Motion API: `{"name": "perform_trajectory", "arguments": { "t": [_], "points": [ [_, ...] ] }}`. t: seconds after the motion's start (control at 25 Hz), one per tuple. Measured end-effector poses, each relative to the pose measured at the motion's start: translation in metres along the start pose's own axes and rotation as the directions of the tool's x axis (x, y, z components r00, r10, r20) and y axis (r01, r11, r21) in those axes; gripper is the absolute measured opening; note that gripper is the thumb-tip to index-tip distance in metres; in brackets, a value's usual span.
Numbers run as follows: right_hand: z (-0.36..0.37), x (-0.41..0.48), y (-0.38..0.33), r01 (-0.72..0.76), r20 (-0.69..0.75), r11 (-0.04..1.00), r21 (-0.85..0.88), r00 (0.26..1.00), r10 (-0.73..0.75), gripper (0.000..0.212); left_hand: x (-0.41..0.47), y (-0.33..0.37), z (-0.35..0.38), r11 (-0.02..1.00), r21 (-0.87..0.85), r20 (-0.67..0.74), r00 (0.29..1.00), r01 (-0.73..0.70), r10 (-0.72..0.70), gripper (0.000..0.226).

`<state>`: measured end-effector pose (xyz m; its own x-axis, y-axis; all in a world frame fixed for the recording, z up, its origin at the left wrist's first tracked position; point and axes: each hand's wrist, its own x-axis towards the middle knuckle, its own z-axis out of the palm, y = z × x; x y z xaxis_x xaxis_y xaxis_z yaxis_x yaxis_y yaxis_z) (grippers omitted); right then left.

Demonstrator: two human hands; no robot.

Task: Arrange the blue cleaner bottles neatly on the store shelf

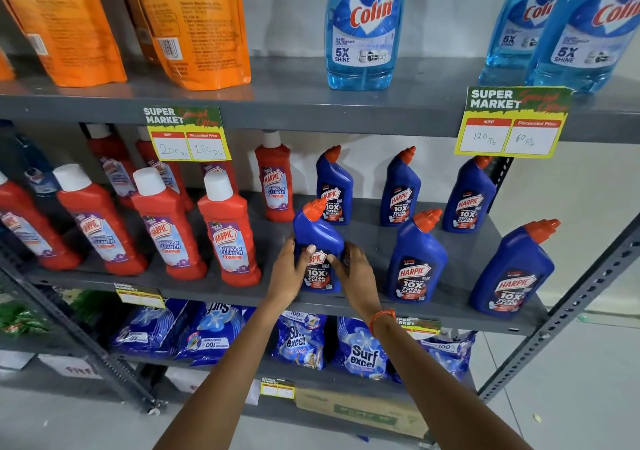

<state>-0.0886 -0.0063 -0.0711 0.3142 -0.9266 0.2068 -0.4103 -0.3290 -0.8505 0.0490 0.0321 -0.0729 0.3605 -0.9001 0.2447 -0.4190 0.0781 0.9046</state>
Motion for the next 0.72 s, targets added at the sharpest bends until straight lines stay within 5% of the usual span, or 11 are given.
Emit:
{"name": "perform_trajectory", "arguments": {
  "t": [0.56, 0.72],
  "points": [
    [-0.004, -0.007, -0.016, -0.112, -0.009, 0.993, 0.048, 0.994, 0.113, 0.034, 0.002, 0.006, -0.005, 0.997, 0.057, 0.047, 0.997, 0.056, -0.058, 0.041],
    [-0.010, -0.009, -0.033, -0.196, 0.058, 0.975, -0.105, 0.978, 0.203, 0.057, -0.009, 0.021, -0.008, 0.964, 0.235, 0.121, 0.981, 0.122, -0.154, 0.054]
  ]
}}
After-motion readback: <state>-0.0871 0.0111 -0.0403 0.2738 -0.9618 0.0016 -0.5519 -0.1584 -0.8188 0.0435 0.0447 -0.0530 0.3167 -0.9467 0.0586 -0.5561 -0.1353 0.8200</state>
